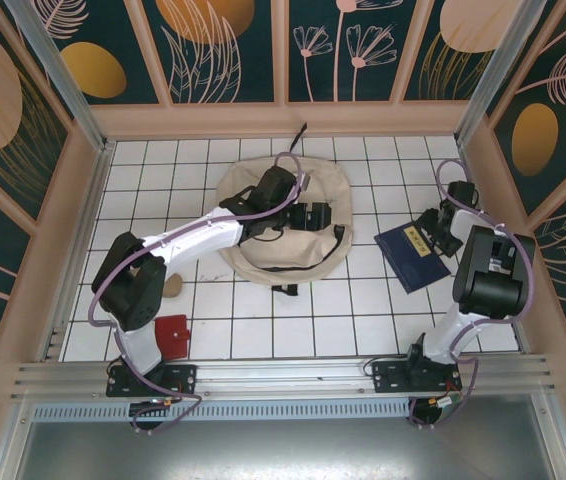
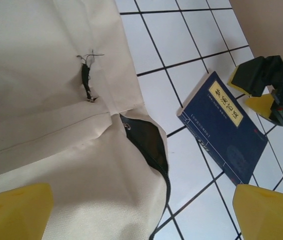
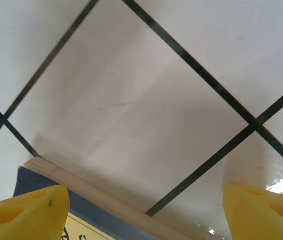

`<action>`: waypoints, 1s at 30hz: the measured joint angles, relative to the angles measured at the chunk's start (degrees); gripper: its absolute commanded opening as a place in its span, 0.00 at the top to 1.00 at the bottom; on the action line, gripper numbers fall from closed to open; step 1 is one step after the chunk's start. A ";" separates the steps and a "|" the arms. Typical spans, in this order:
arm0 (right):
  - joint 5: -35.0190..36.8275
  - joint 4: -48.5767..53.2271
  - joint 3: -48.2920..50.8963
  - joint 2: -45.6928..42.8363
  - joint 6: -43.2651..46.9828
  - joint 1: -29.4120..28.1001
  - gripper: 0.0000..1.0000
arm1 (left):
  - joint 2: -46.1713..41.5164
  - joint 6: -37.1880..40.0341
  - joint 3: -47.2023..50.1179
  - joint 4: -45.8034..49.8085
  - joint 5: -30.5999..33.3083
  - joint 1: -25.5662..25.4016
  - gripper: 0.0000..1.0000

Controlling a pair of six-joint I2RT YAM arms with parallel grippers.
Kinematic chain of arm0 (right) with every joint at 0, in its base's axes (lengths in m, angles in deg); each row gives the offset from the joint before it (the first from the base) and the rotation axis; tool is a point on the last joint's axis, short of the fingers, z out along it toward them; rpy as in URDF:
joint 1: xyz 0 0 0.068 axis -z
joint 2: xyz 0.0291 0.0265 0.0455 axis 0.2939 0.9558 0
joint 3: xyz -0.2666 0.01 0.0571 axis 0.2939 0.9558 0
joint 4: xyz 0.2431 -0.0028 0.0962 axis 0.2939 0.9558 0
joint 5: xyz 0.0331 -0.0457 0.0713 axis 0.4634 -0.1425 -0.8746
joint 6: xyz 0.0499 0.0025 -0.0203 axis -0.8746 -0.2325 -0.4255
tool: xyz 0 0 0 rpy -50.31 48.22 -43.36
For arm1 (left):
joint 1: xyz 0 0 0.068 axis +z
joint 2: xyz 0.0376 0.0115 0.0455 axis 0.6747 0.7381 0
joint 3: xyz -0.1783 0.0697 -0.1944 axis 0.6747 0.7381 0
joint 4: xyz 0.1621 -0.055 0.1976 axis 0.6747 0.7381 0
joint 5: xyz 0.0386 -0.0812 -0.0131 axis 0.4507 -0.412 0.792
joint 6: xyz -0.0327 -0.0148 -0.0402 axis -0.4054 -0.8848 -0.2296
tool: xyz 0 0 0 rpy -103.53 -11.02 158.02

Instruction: Pack the student bag

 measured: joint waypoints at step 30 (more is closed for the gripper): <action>-12.39 2.75 24.30 -27.02 -9.55 -10.51 0.47 | 24.72 -2.99 -28.30 7.06 -4.92 -12.35 0.38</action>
